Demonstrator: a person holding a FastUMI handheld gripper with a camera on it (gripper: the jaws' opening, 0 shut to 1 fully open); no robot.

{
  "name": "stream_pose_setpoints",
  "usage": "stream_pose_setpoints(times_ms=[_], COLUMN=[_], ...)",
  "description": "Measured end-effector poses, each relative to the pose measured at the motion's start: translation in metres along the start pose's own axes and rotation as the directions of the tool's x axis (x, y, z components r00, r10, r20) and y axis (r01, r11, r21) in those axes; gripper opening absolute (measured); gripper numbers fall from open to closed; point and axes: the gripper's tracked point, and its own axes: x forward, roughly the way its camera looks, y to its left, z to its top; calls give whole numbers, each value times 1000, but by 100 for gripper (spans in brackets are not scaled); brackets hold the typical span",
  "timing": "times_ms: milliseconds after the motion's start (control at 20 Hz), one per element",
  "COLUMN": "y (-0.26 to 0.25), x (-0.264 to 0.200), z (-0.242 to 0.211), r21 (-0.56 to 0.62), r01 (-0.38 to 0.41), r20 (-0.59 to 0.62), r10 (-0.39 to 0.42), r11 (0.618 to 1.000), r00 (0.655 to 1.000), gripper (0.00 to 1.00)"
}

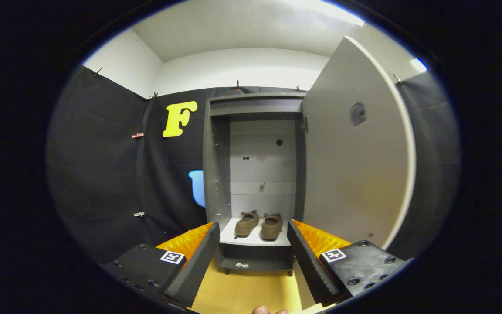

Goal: Open the shoe cabinet door, grab the shoes and put them into the shoe cabinet, then close the shoe cabinet door.

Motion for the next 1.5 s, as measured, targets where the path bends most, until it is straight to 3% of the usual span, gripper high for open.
stream_pose_setpoints(times_ms=[350, 750, 900, 1050, 1500], y=[-103, -228, -241, -224, -177], x=[-62, -47, -28, -15, -13], z=[1, -34, -44, -49, -52], r21=[-63, -52, -54, 32, 22], r01=[216, 455, 456, 409, 364], r20=[18, -43, -80, -112, -115], r10=[-215, -457, -459, -403, -359], r11=[974, 889, 888, 912, 931], r00=[976, 888, 885, 908, 926], gripper=[98, 98, 97, 98, 98])
